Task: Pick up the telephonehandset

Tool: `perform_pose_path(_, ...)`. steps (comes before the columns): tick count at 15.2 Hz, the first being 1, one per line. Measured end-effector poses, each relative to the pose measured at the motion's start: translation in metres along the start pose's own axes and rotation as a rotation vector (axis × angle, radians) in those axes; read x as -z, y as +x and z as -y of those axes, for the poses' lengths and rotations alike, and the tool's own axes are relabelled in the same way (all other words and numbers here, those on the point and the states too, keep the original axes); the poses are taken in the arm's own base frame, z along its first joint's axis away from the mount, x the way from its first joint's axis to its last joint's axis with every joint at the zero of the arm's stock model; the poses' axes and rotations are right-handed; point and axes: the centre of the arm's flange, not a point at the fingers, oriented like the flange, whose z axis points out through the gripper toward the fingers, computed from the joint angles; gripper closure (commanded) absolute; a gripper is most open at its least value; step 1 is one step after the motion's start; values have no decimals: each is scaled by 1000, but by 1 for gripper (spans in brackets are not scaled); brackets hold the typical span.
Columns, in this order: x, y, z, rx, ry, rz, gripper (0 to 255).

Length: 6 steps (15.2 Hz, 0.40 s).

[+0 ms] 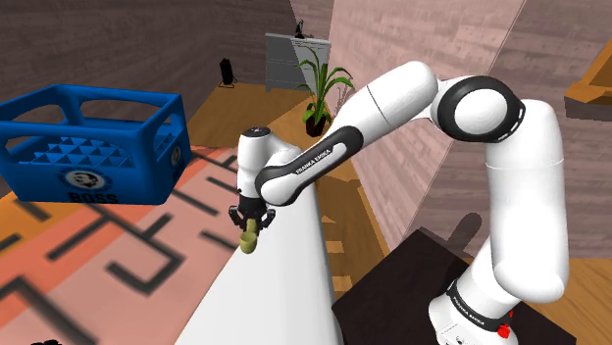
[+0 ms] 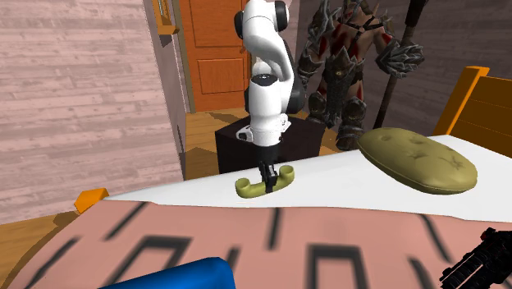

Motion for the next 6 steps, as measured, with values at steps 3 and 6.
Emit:
perform_pose_path(3, 17, 0, 2, 0, 0, 0, 255)
perform_pose_path(6, 31, 0, 2, 0, 0, 0, 255)
